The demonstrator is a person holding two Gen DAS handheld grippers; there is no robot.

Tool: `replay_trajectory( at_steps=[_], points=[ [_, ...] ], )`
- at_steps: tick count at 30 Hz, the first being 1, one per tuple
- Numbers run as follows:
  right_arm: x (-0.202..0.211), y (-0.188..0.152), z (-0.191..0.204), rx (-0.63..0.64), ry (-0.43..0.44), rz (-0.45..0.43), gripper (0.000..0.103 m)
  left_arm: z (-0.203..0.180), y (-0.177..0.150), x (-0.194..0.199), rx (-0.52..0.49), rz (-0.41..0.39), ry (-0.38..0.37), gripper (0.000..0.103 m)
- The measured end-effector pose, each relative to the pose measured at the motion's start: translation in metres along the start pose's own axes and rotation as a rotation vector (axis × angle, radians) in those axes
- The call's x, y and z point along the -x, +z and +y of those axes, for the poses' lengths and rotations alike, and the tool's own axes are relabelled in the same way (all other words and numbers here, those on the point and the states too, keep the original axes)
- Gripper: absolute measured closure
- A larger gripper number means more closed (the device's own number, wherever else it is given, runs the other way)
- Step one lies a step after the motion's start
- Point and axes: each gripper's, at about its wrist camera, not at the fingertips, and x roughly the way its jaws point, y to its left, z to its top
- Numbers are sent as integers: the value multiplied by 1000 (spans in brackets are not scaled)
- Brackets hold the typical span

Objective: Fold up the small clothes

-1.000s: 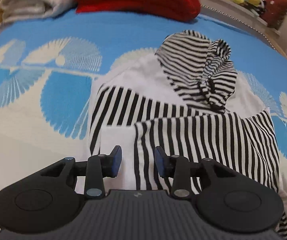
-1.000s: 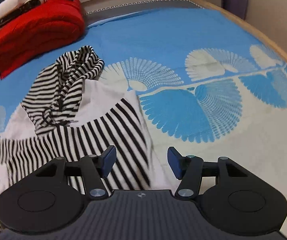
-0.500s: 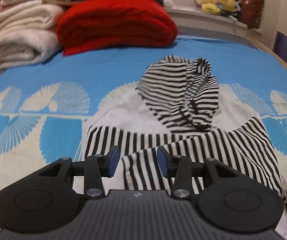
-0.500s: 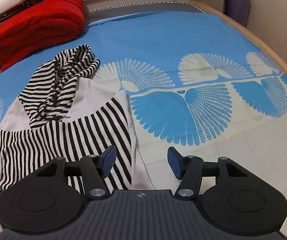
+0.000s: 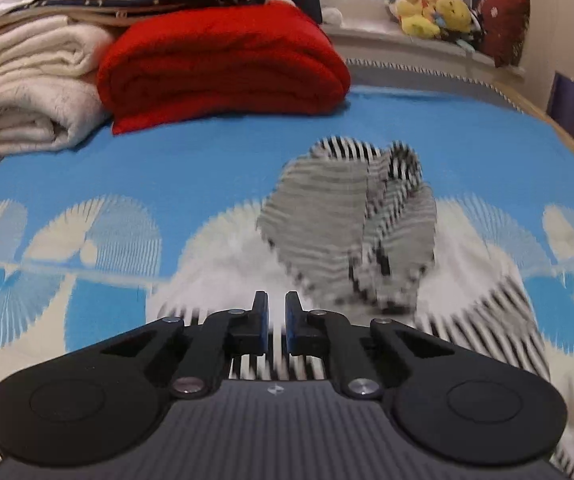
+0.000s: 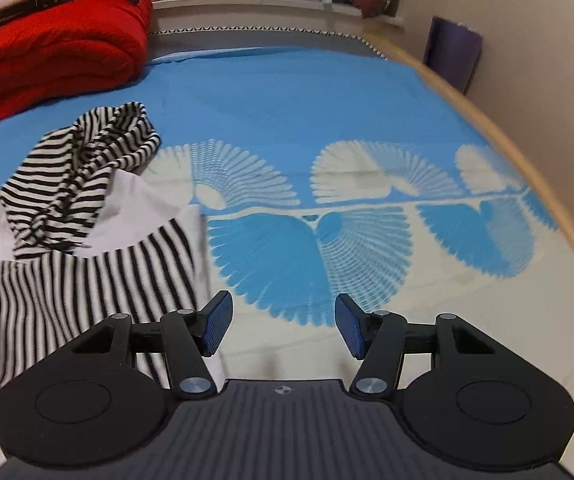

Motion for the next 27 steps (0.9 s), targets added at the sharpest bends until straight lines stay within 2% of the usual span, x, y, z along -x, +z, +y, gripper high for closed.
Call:
replay_trajectory(
  at_steps=[4, 8, 13, 16, 17, 19, 21, 22, 25, 26, 27],
  points=[
    [-7, 1, -4, -16, 12, 19, 44, -4, 47, -37, 5, -9, -32, 95],
    [-15, 3, -5, -25, 9, 32, 44, -10, 94, -96, 25, 26, -92, 95],
    [-25, 4, -9, -43, -10, 51, 44, -18, 136, -173, 24, 56, -91, 94],
    [-30, 5, -13, -59, -36, 50, 44, -22, 159, -215, 66, 75, -106, 94],
    [-32, 5, -15, -63, -42, 51, 44, -25, 165, -227, 79, 77, -116, 91],
    [-34, 5, -16, -63, -43, 55, 44, -33, 177, -252, 94, 79, -114, 78],
    [-36, 5, -16, -56, -51, 55, 44, -42, 183, -273, 99, 101, -120, 47],
    [-37, 5, -16, -53, -54, 55, 44, -46, 184, -283, 90, 117, -114, 44],
    [-40, 6, -17, -60, -54, 62, 44, -59, 182, -311, 33, 157, -78, 46],
    [-42, 6, -16, -64, -52, 64, 44, -62, 180, -318, 16, 174, -85, 55],
    [-42, 6, -15, -67, -47, 66, 44, -64, 179, -322, -2, 188, -90, 78]
  ],
)
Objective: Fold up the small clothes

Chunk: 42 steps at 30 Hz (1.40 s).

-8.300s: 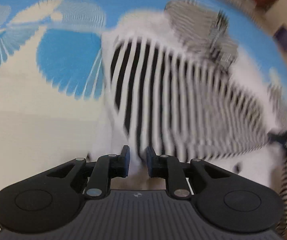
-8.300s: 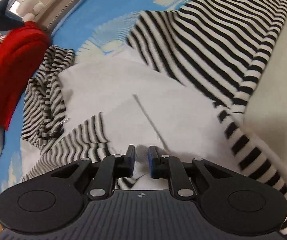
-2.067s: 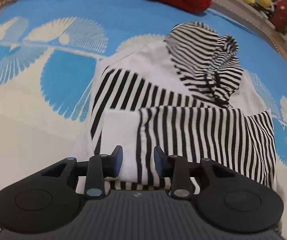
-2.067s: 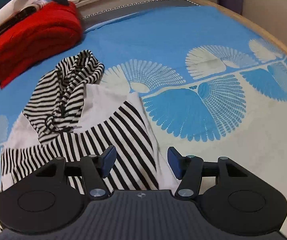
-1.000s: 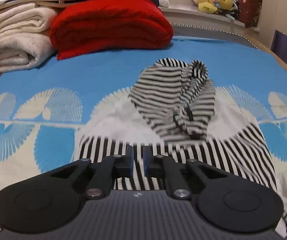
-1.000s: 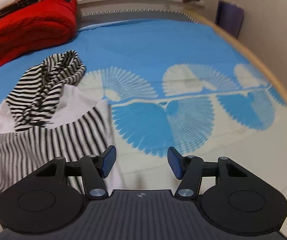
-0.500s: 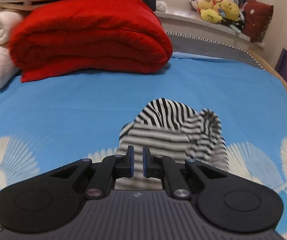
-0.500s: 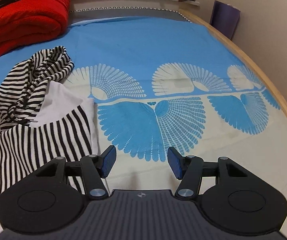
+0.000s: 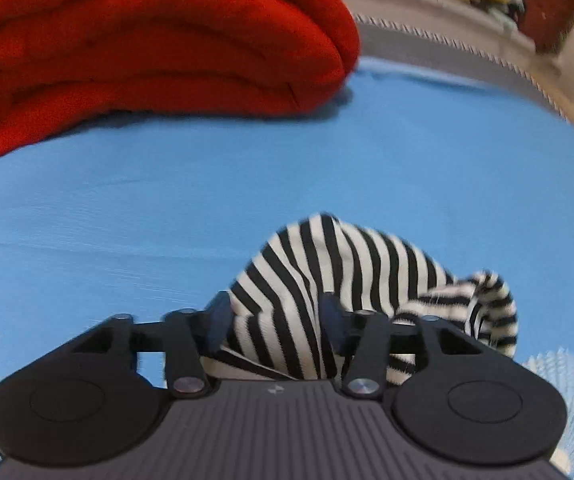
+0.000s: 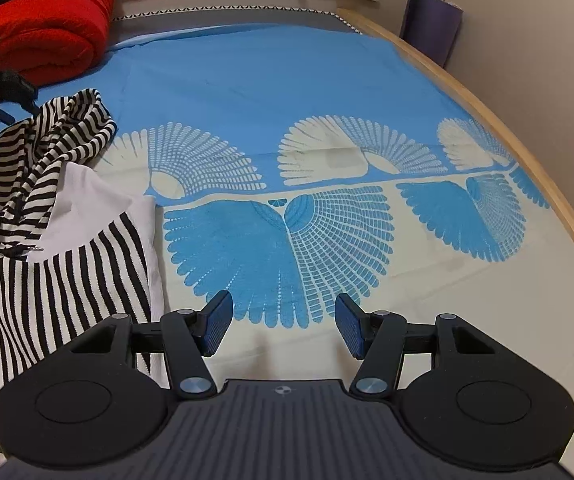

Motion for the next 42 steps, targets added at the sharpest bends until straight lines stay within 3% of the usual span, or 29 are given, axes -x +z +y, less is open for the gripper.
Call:
replay_trajectory(
  at_steps=[1, 2, 7, 10, 14, 16, 18, 20, 22, 24, 25, 27, 29, 32, 34, 40, 41, 42],
  points=[
    [0, 0, 2, -1, 6, 1, 44, -1, -1, -4, -23, 14, 7, 93],
    [1, 1, 3, 0, 12, -1, 44, -1, -1, -5, -42, 17, 21, 102],
    [6, 4, 0, -13, 22, -15, 44, 2, -17, 54, -128, -120, -45, 102],
    [10, 6, -4, -47, 34, -22, 44, -2, -58, 127, -254, -253, -108, 102],
    [21, 9, -2, -81, 71, -49, 44, 5, -162, 240, -414, -373, -290, 102],
    [28, 10, -1, -97, 90, -63, 44, 11, -222, 278, -507, -290, -396, 102],
    [34, 10, 0, -122, 113, -76, 44, 19, -283, 307, -630, -155, -466, 101],
    [40, 10, 2, -145, 140, -85, 45, 31, -319, 324, -660, 1, -523, 97],
    [45, 9, 5, -164, 166, -89, 45, 50, -328, 341, -583, -11, -498, 96],
    [48, 7, 9, -185, 212, -84, 45, 76, -313, 345, -348, -64, -493, 75],
    [48, 5, 12, -195, 234, -78, 45, 90, -304, 341, -214, -86, -498, 71],
    [44, 3, 19, -215, 277, -51, 46, 110, -293, 320, 29, -101, -421, 70],
    [35, -1, 25, -249, 328, -6, 49, 117, -282, 283, 238, -5, -306, 69],
    [16, -7, 36, -312, 380, 93, 49, 123, -297, 244, 423, 146, -278, 66],
    [1, -12, 46, -325, 407, 167, 49, 124, -313, 228, 484, 209, -262, 66],
    [-38, -37, 83, -350, 439, 350, 49, 123, -327, 204, 553, 247, -264, 66],
    [-41, -41, 90, -331, 436, 363, 55, 122, -328, 196, 548, 248, -262, 71],
    [-42, -45, 95, -320, 424, 362, 71, 121, -326, 194, 539, 237, -251, 93]
  ],
)
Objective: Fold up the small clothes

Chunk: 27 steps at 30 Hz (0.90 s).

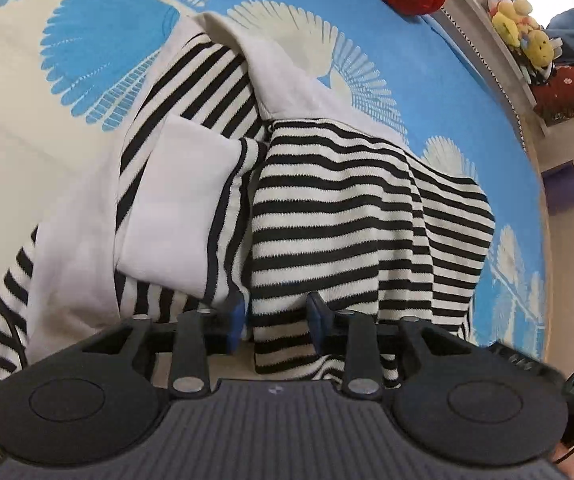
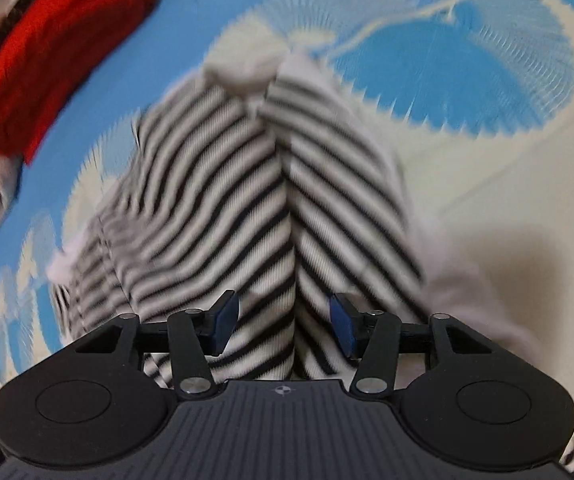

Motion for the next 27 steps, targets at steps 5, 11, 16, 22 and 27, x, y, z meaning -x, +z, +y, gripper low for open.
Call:
replay_trajectory(
  at_steps=[5, 11, 16, 22, 27],
  points=[
    [35, -1, -2, -119, 188, -139, 102, -11, 10, 53, -62, -219, -55, 103],
    [68, -18, -3, -143, 260, -139, 103, 1, 22, 91, -47, -380, -73, 102],
    [19, -44, -21, -205, 47, 165, 97, 37, 20, 43, 100, -90, 67, 96],
    [53, -9, -10, -119, 41, -119, 62, 33, 20, 50, 112, -141, 30, 44],
    [28, 6, -19, -158, 70, -104, 62, 34, 21, 34, 139, -105, 36, 56]
  ],
)
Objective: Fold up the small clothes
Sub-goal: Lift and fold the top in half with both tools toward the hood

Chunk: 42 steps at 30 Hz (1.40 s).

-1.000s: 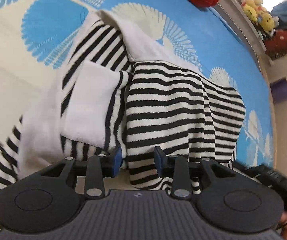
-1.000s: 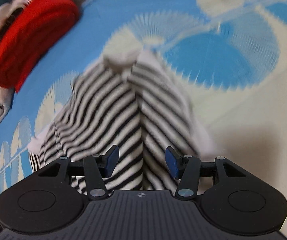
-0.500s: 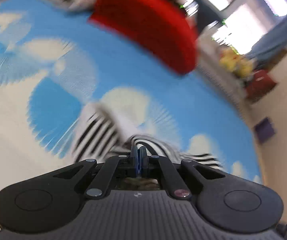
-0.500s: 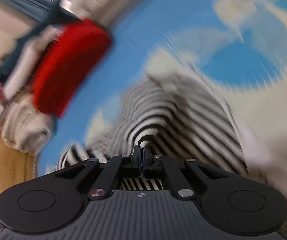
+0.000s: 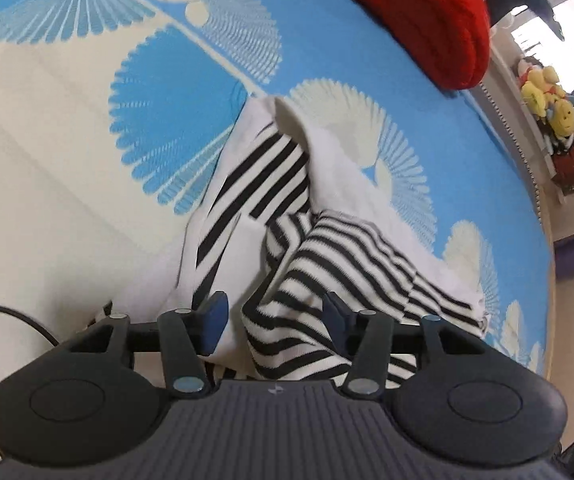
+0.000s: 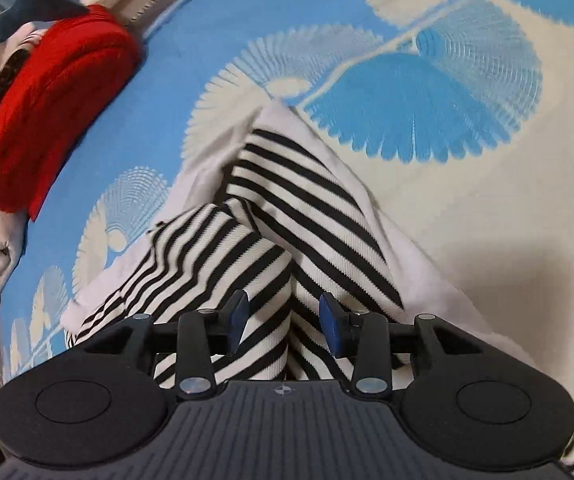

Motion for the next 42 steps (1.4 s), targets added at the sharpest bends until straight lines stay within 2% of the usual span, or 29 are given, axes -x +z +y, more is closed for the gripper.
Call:
replay_trajectory(
  at_steps=[1, 2, 3, 4, 5, 9, 11, 12, 13, 16, 17, 18, 20, 21, 22, 23, 24, 25, 27, 29, 30, 31, 32, 34, 36, 37, 38, 40, 42],
  points=[
    [-5, 0, 1, -5, 10, 12, 62, 1, 1, 0, -2, 0, 1, 63],
    [-8, -1, 2, -6, 15, 18, 62, 1, 1, -2, -4, -3, 0, 81],
    [-12, -1, 3, -5, 23, 19, 64, 0, 1, -1, -12, -13, -2, 94],
    [-12, -2, 4, 2, 44, 13, 71, -1, 2, 0, -20, -26, -9, 97],
    [-14, -1, 5, -5, 75, -6, 103, -2, 3, 6, -29, -61, -21, 98],
    [26, 5, 10, -84, 302, -208, 102, -10, 11, 45, -77, -260, -144, 98],
    [40, 8, 9, -112, 335, -251, 102, -10, 14, 53, -83, -288, -163, 98],
    [40, 8, 5, -132, 303, -227, 102, -7, 15, 50, -78, -261, -150, 98],
    [33, 8, -1, -150, 214, -167, 103, -4, 16, 43, -74, -212, -114, 98],
    [-1, -2, -22, -215, -9, 22, 102, 16, 10, 1, -21, 14, 63, 97],
    [-10, -6, -26, -225, -71, 68, 102, 21, 7, -6, 1, 52, 88, 94],
    [-12, -7, -26, -222, -109, 76, 98, 24, 6, -10, 16, 69, 105, 92],
    [-2, -6, -16, -167, -171, 17, 97, 18, 8, 0, -15, 13, 98, 89],
    [7, -4, -9, -121, -199, -42, 93, 11, 10, 8, -52, -34, 96, 82],
    [17, -3, -1, -67, -221, -119, 90, 5, 11, 15, -92, -86, 97, 82],
    [27, -3, 7, -22, -220, -188, 80, -4, 10, 24, -145, -150, 100, 81],
    [35, -4, 16, 20, -190, -238, 77, -14, 8, 32, -203, -204, 83, 81],
    [38, -5, 24, 63, -121, -253, 76, -20, 6, 35, -239, -221, 49, 81],
    [33, -7, 35, 117, 29, -181, 76, -29, 1, 32, -260, -192, -28, 81],
    [15, -13, 40, 126, 161, -30, 73, -29, -5, 22, -253, -114, -90, 81],
    [3, -19, 41, 119, 200, 63, 71, -29, -7, 14, -251, -68, -92, 79],
    [-7, -26, 40, 116, 217, 144, 71, -30, -10, 6, -256, -21, -64, 77],
    [-18, -34, 42, 135, 203, 235, 70, -28, -14, -6, -275, 45, 15, 72],
    [-38, -55, 49, 278, 98, 381, 70, -19, -19, -21, -292, 123, 145, 72],
    [-36, -67, 60, 445, 14, 380, 71, -14, -17, -19, -273, 128, 138, 73],
    [-29, -68, 68, 520, -16, 336, 71, -19, -17, -13, -298, 112, 141, 72],
    [-20, -64, 70, 542, -16, 281, 70, -25, -17, -5, -330, 78, 126, 72],
    [-7, -45, 66, 446, 109, 216, 68, -36, -20, 3, -377, 44, 54, 71],
    [-4, -39, 62, 371, 230, 240, 68, -45, -25, -1, -413, 88, -12, 69]
  ],
)
